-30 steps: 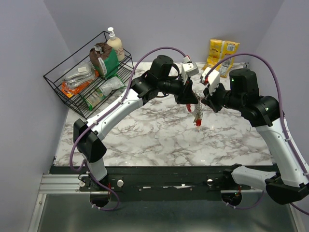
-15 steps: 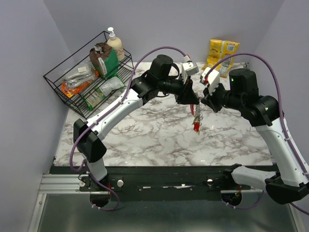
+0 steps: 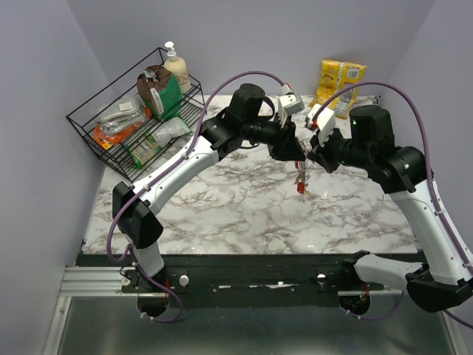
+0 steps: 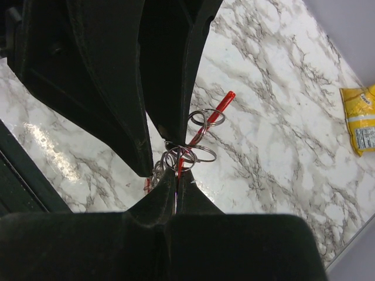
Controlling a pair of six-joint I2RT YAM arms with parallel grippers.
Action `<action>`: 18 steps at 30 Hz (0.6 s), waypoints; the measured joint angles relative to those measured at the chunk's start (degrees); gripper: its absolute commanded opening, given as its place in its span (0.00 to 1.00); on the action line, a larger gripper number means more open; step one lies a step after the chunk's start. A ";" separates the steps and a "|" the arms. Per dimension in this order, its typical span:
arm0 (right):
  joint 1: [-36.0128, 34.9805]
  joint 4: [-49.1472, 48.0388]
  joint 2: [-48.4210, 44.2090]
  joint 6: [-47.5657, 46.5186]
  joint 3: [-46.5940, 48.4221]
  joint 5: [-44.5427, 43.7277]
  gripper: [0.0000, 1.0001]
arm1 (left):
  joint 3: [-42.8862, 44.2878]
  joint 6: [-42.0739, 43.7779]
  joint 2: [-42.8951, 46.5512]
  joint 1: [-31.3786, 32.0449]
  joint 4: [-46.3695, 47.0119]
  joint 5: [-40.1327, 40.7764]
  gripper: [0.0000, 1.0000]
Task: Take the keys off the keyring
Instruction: Remove the key from the keyring.
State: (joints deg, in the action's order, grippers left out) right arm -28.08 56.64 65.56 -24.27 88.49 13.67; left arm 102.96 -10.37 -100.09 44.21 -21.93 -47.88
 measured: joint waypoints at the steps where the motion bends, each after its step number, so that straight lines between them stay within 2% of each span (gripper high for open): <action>1: 0.00 0.00 0.00 0.00 -0.09 0.15 0.02 | 0.00 0.00 0.00 0.00 0.04 0.02 0.41; 3: 0.00 0.02 0.02 0.00 -0.15 0.37 0.02 | 0.00 0.00 0.00 0.02 0.09 0.02 0.41; 6: 0.00 0.02 0.00 0.00 -0.15 0.76 0.02 | 0.00 0.00 0.00 0.00 0.24 0.04 0.35; 10: 0.00 0.04 0.00 0.00 -0.15 0.98 0.02 | 0.00 -0.02 0.00 0.00 0.50 0.09 0.18; 15: 0.02 0.09 0.00 0.02 -0.13 0.92 0.02 | 0.00 0.13 0.00 -0.37 0.39 0.09 0.14; 18: 0.02 0.11 -0.11 0.02 -0.04 0.87 0.01 | -0.02 0.17 0.00 -0.37 0.42 0.09 0.08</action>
State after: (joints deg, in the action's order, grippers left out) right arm -28.05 56.75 65.45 -24.25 88.44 14.55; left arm 102.94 -10.20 -100.09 43.83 -21.52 -47.79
